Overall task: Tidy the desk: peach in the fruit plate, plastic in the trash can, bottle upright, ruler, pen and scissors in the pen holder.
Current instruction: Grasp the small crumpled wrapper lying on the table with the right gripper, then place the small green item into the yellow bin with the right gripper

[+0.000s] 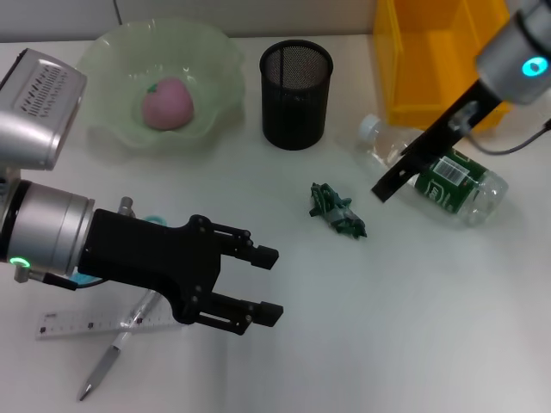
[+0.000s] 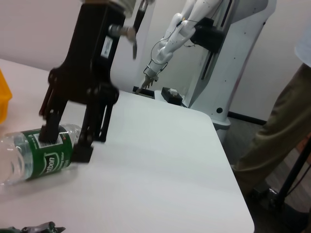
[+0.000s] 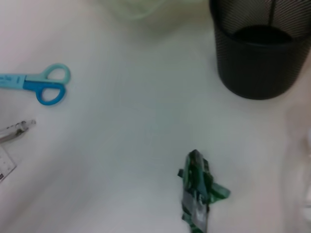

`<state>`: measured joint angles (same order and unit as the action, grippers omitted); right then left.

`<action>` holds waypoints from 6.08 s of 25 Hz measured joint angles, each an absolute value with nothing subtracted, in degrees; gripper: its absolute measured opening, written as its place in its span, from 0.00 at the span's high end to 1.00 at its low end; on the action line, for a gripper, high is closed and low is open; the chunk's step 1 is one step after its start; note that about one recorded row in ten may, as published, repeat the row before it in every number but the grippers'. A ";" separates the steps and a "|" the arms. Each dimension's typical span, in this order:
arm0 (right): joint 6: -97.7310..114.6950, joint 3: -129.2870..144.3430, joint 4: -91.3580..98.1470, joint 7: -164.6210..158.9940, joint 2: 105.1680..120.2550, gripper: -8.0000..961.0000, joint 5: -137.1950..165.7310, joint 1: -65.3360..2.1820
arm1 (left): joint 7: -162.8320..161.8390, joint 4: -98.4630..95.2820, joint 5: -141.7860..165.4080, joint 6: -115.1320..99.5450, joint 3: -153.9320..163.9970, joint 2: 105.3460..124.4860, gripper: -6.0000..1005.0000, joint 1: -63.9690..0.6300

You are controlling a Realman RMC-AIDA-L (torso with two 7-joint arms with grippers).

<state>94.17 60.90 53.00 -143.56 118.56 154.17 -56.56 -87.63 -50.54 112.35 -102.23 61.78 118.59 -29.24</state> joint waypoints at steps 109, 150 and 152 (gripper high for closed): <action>70.04 78.22 34.78 -144.11 119.88 0.79 142.91 -58.04 | -86.13 -49.31 111.88 -92.19 61.70 118.65 0.31 -28.58; 41.36 73.43 74.22 -134.37 119.20 0.97 122.38 -19.26 | -85.42 -48.43 110.62 -90.92 61.16 118.65 0.31 -27.58; 40.71 72.44 71.69 -134.33 119.12 0.97 122.33 -20.91 | -85.43 -48.43 110.46 -90.86 61.16 118.65 0.31 -27.57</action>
